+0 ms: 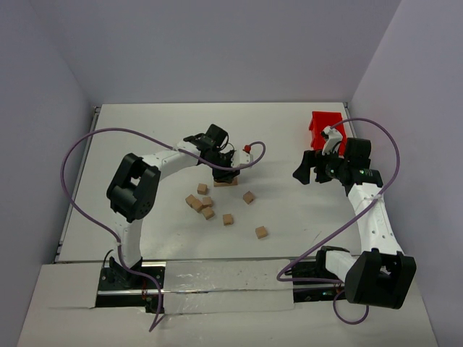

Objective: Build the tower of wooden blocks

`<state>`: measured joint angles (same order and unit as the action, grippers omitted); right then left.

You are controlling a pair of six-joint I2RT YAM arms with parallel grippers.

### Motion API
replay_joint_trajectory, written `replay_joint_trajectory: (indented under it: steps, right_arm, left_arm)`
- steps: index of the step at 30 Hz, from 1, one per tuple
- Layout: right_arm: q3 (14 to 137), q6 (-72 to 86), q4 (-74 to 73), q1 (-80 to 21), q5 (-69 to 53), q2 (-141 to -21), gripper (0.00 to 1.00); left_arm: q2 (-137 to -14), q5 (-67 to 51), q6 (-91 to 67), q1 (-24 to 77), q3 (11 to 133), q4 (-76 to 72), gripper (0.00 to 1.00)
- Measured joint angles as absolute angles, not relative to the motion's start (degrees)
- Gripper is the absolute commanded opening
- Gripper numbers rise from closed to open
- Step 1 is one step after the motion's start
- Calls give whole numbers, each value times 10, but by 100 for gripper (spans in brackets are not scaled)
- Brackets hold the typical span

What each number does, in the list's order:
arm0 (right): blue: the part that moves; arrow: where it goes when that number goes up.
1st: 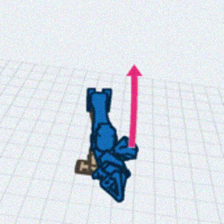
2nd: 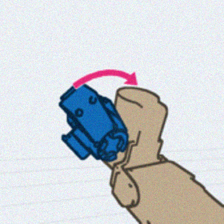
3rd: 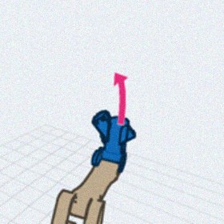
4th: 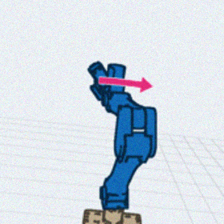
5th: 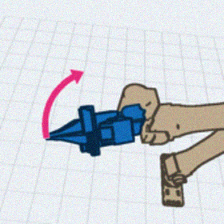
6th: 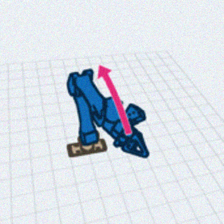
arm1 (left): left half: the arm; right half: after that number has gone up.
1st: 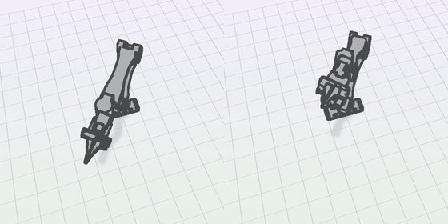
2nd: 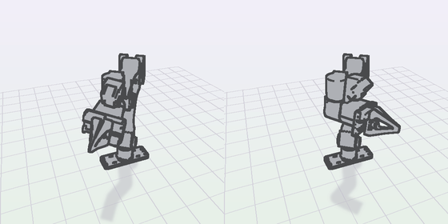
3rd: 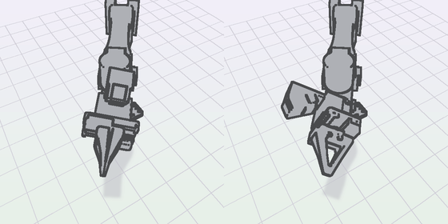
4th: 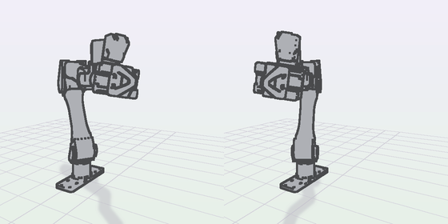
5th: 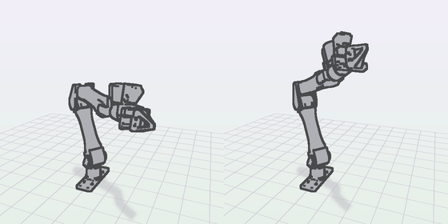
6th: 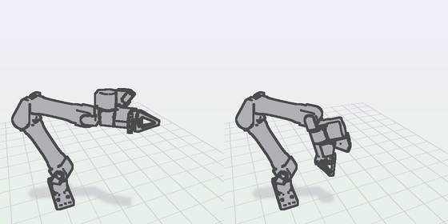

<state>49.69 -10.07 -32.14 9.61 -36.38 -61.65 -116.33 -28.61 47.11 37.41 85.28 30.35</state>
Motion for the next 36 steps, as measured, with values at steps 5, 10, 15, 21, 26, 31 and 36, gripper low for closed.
replay_joint_trajectory:
  steps: [5, 10, 15, 21, 26, 31, 36]
  right_arm:
    - [497, -101, -321, 96, -364, -617, 100]
    - [497, -101, -321, 96, -364, -618, 100]
    - [494, -101, -321, 96, -364, -618, 100]
    - [494, -100, -321, 96, -364, -618, 100]
    - [494, -99, -321, 96, -365, -620, 100]
    - [494, -98, -321, 96, -366, -624, 100]
    - [494, -98, -321, 96, -366, -625, 100]
  left_arm:
    - [-1163, -283, 470, 374, 852, 301, 58]
    - [-1163, -280, 467, 374, 852, 298, 74]
    - [-1160, -278, 467, 374, 850, 298, 76]
    - [-1096, -294, 486, 353, 819, 318, 73]
    - [-1008, -315, 537, 290, 781, 352, 70]
    - [-984, -315, 582, 268, 738, 372, 69]
    - [-1001, -315, 606, 268, 705, 389, 68]
